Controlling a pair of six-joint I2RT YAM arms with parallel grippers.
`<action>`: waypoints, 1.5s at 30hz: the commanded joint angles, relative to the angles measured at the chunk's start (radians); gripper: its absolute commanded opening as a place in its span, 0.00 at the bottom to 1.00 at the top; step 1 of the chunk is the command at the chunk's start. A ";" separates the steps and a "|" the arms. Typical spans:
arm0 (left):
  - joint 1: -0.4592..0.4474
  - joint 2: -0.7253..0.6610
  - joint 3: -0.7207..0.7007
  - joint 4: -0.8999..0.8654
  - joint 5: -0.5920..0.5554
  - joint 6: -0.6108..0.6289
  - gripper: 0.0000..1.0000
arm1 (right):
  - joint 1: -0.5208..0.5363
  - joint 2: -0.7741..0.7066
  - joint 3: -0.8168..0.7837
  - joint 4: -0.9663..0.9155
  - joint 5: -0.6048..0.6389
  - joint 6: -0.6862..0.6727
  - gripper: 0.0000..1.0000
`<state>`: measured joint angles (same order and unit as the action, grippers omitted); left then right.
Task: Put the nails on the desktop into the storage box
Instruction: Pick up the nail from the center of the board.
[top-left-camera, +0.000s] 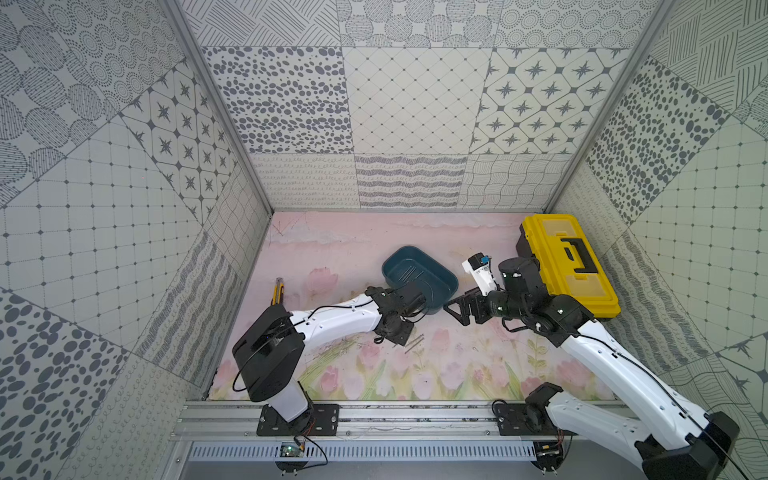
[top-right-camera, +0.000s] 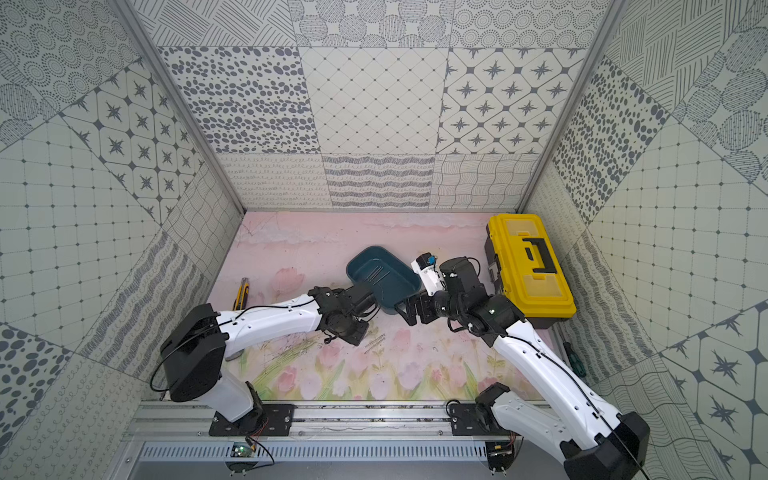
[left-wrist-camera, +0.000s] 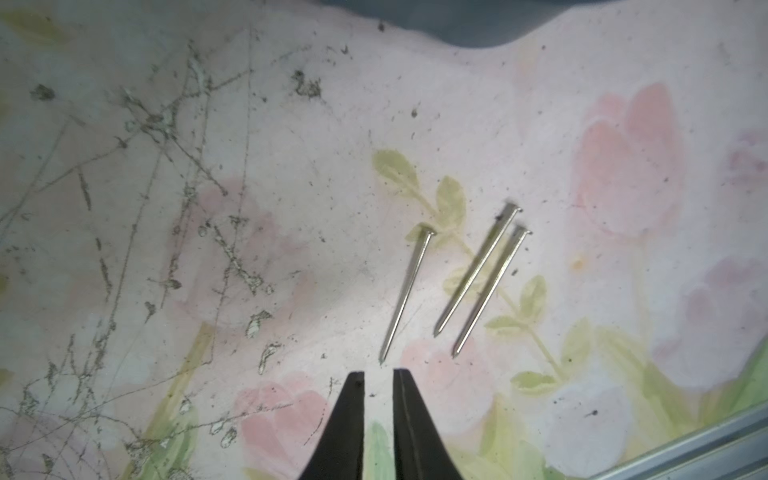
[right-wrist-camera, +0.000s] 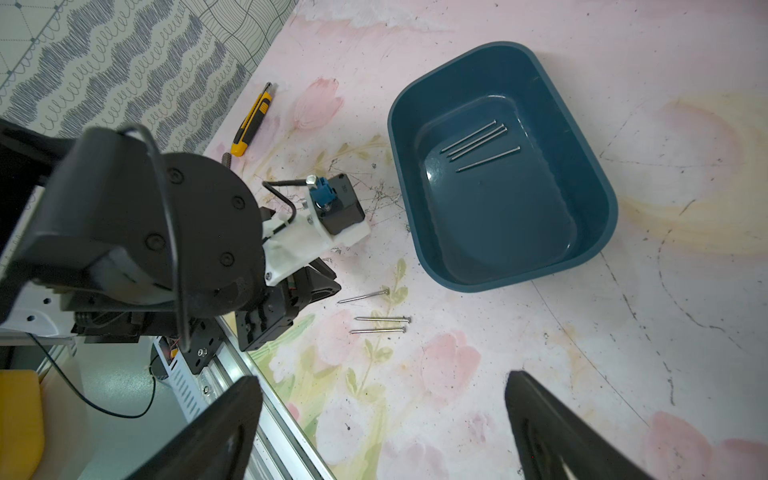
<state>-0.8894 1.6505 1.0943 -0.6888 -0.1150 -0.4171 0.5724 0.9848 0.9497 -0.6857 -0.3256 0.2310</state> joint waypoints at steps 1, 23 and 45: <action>-0.029 0.054 -0.018 0.116 -0.017 -0.100 0.18 | 0.012 -0.018 -0.017 0.017 0.016 0.024 0.97; -0.030 0.131 0.028 0.128 -0.053 -0.016 0.18 | 0.020 -0.022 -0.017 0.002 0.028 0.021 0.97; 0.036 0.118 0.003 0.112 0.079 0.131 0.18 | 0.020 0.004 0.000 0.002 0.037 0.019 0.97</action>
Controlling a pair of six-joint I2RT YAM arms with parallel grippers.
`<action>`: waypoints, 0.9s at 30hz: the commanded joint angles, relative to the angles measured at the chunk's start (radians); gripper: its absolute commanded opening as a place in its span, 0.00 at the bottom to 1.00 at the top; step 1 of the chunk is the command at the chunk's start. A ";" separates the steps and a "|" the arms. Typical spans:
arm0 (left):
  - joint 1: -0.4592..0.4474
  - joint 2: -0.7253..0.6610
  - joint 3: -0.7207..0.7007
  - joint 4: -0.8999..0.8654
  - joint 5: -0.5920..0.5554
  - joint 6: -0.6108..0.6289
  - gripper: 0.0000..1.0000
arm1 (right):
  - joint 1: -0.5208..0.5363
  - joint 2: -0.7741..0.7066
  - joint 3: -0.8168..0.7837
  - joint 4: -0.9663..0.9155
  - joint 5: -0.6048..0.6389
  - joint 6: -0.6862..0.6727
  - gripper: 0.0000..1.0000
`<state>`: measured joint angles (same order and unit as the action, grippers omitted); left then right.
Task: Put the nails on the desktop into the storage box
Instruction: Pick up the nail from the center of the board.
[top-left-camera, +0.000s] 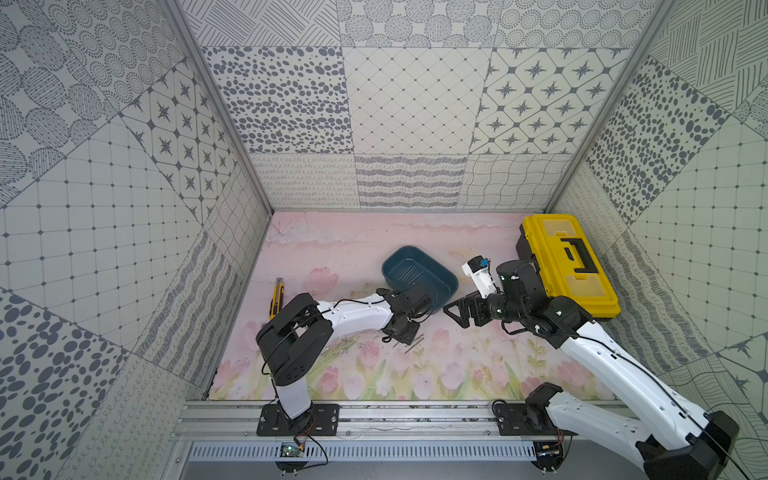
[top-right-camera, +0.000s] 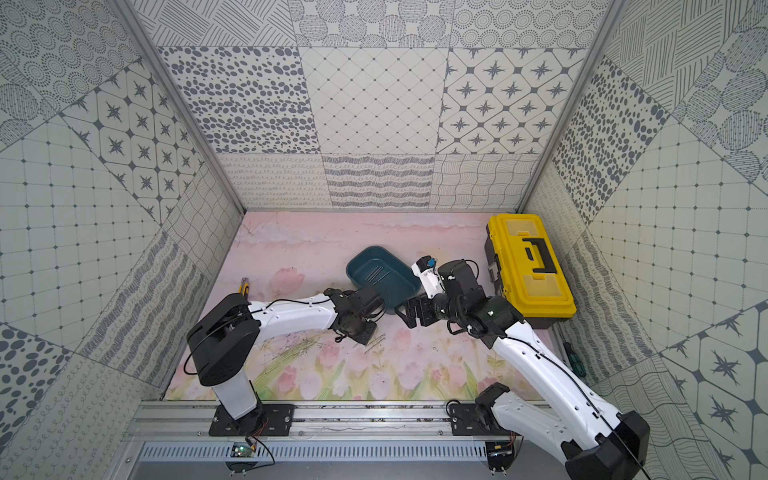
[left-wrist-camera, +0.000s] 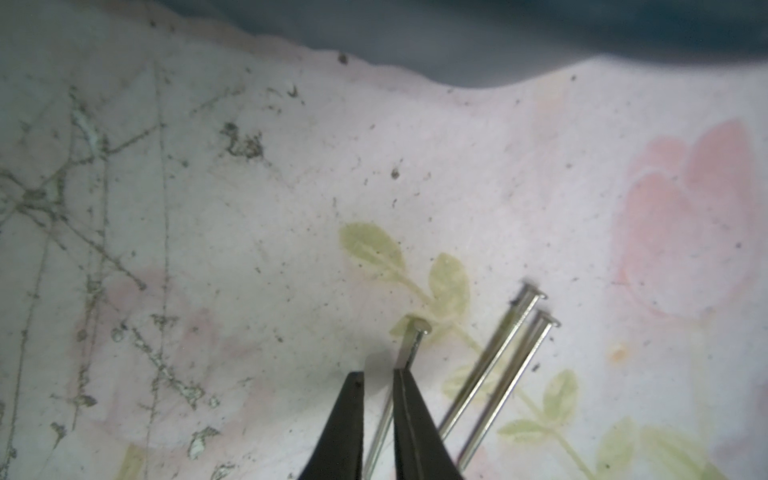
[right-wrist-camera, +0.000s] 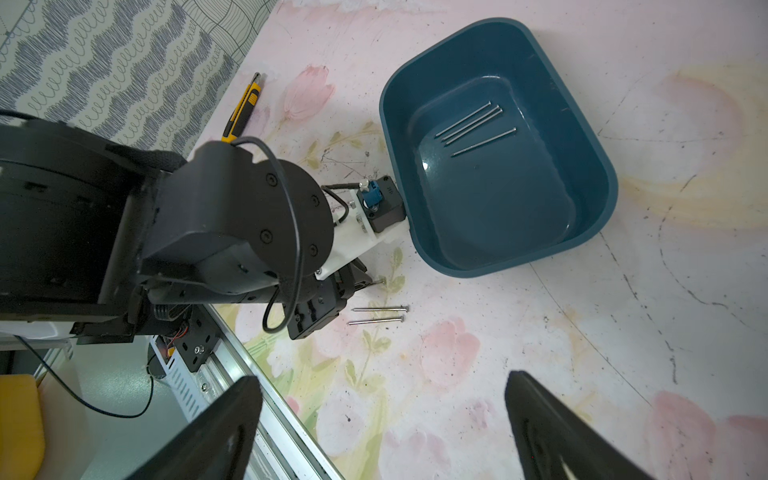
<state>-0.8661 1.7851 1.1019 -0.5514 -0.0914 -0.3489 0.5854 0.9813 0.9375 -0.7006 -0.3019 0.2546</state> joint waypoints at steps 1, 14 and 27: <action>0.015 -0.018 -0.005 -0.025 0.060 0.064 0.18 | 0.006 0.009 0.012 0.017 0.015 -0.005 0.97; 0.015 -0.043 -0.017 -0.031 0.086 0.057 0.19 | 0.007 0.013 0.009 0.020 0.016 -0.014 0.97; 0.012 0.023 0.009 -0.033 0.087 0.079 0.19 | 0.007 0.002 0.001 0.020 0.021 -0.014 0.97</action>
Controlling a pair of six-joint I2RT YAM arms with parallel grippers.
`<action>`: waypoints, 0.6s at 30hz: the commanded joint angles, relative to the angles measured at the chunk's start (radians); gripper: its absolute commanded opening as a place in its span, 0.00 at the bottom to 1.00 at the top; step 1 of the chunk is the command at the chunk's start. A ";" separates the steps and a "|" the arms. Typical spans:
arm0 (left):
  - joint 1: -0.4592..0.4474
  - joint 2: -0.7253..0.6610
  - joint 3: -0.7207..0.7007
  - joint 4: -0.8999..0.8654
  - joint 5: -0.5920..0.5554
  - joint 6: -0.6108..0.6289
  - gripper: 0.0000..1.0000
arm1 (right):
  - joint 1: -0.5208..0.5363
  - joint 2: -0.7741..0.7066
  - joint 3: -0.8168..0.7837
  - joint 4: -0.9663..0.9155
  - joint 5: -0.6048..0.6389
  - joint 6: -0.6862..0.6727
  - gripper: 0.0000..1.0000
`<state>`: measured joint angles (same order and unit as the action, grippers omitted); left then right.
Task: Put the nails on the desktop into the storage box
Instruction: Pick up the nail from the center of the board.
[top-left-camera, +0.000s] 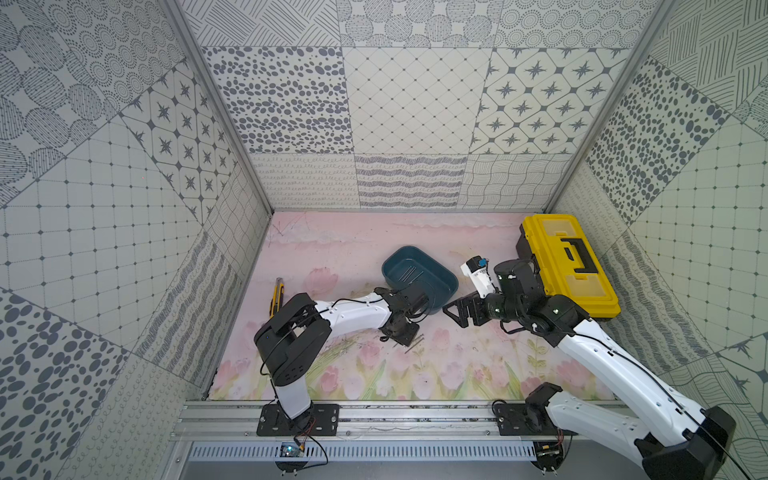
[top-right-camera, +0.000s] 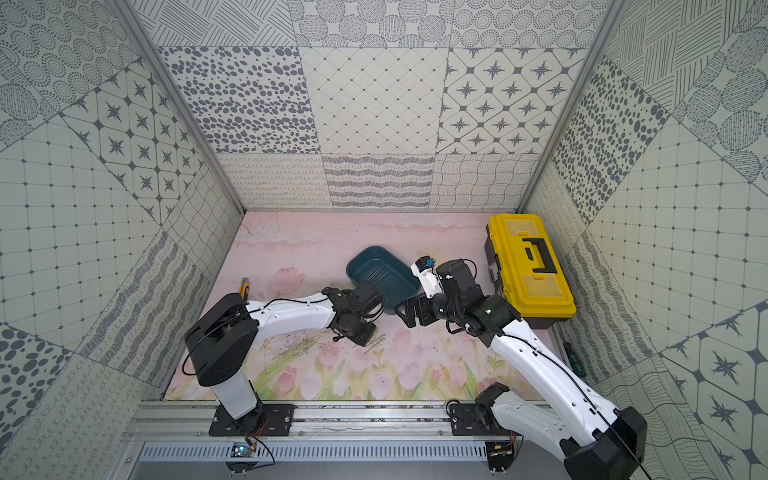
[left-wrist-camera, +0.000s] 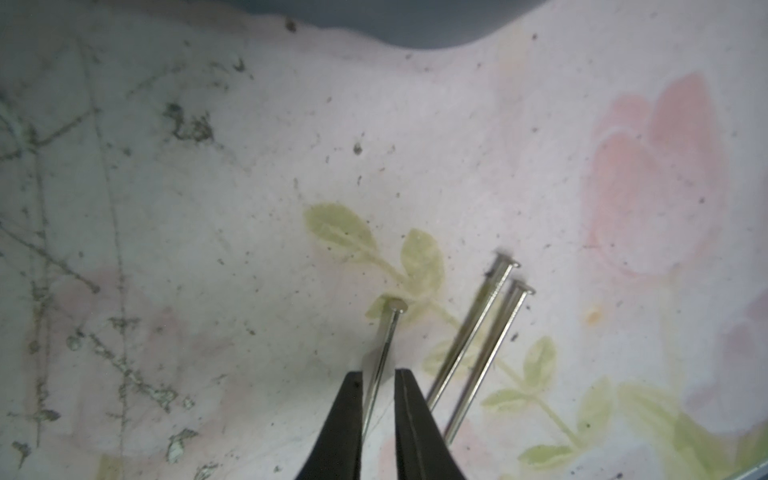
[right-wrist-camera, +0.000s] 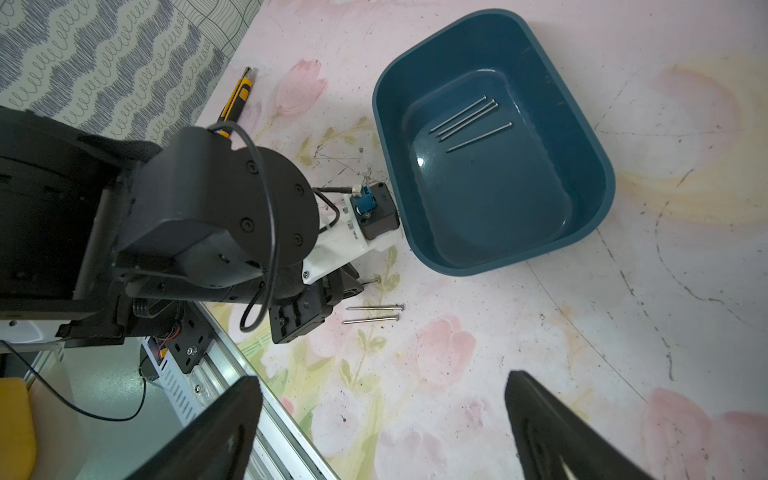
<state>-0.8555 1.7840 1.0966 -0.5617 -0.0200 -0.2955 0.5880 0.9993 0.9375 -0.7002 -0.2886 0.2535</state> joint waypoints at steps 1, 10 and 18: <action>0.002 0.032 0.014 -0.021 0.019 0.025 0.19 | 0.003 -0.016 0.002 0.019 0.008 -0.013 0.97; 0.002 0.066 -0.006 -0.010 0.032 0.022 0.17 | 0.004 -0.015 -0.002 0.020 0.012 -0.017 0.97; -0.001 0.051 -0.040 -0.007 0.032 0.013 0.00 | 0.004 -0.014 0.001 0.025 0.014 -0.019 0.97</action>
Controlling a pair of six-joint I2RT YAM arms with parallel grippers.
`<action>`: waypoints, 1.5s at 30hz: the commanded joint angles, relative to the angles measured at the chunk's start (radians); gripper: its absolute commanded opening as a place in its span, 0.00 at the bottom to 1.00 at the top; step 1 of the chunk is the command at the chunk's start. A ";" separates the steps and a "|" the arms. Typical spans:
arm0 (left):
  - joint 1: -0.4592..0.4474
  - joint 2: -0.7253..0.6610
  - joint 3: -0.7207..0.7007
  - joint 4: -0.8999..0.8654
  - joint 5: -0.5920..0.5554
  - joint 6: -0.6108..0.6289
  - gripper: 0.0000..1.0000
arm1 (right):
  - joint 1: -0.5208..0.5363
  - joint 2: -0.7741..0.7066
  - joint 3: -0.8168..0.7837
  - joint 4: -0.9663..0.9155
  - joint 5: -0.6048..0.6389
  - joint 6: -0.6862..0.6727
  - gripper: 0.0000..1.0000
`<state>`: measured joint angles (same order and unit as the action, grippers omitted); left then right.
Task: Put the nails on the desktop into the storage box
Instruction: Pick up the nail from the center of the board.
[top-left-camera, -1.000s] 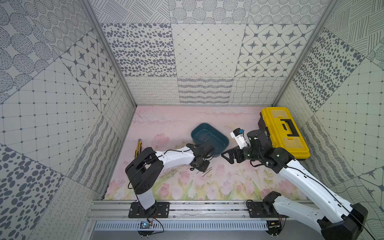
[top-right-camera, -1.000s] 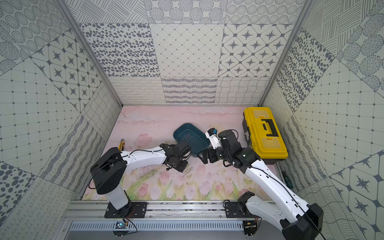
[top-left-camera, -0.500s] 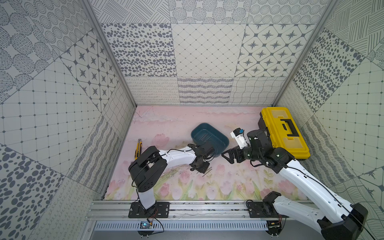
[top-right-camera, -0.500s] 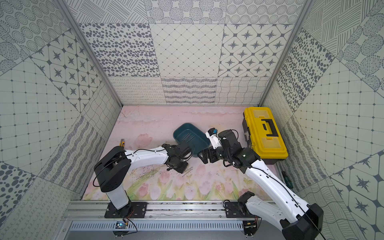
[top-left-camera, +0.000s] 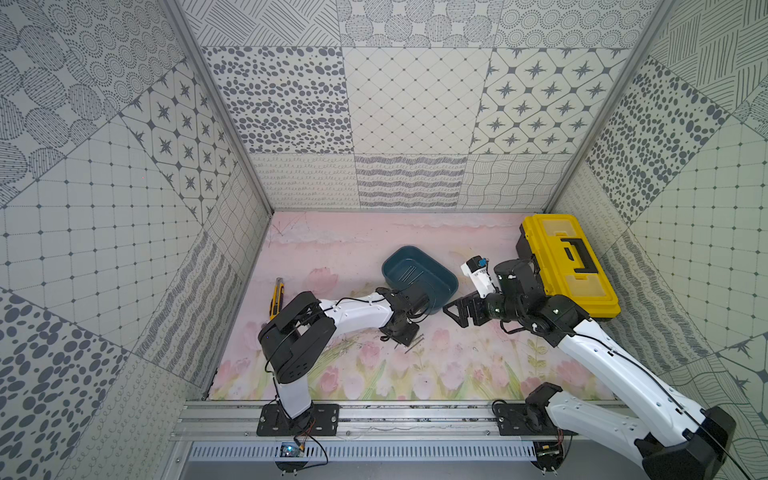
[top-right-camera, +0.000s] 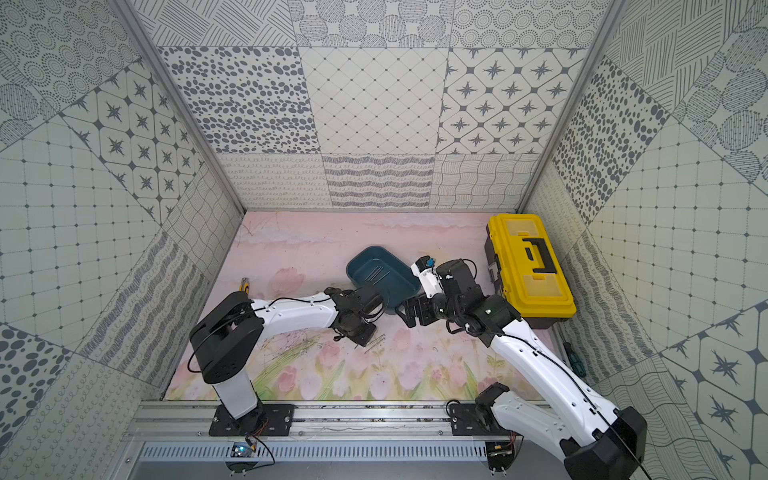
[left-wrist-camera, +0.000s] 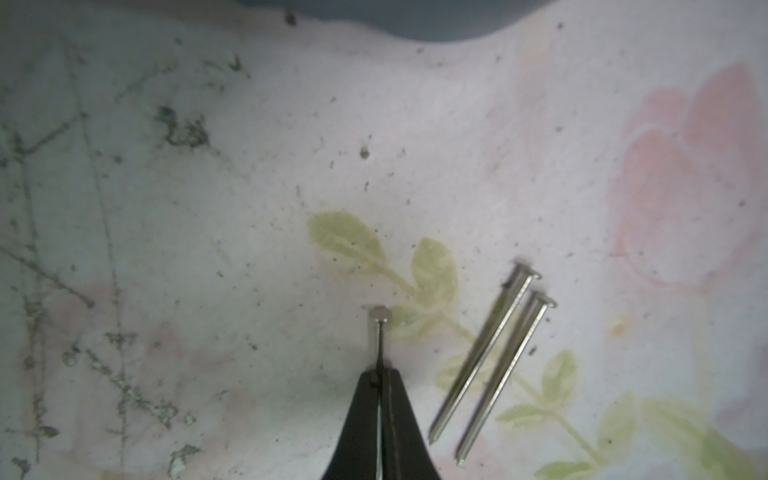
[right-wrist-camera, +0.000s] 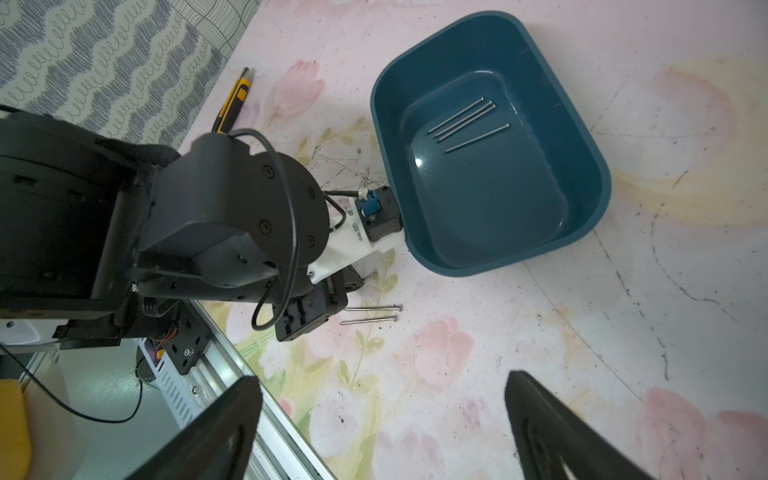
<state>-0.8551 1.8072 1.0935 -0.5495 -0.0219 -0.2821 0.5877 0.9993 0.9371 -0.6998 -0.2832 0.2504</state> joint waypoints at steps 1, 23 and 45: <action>-0.004 0.026 -0.041 -0.018 0.034 -0.002 0.00 | 0.004 -0.015 0.002 0.026 0.008 -0.016 0.97; -0.011 -0.015 -0.006 -0.056 -0.020 -0.003 0.00 | 0.003 -0.046 -0.025 0.025 0.042 -0.016 0.97; 0.008 -0.152 0.031 -0.166 -0.082 0.032 0.00 | 0.001 -0.069 -0.035 0.039 0.082 -0.004 0.97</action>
<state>-0.8558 1.6936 1.1107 -0.6418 -0.0685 -0.2802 0.5877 0.9459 0.9157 -0.6987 -0.2119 0.2512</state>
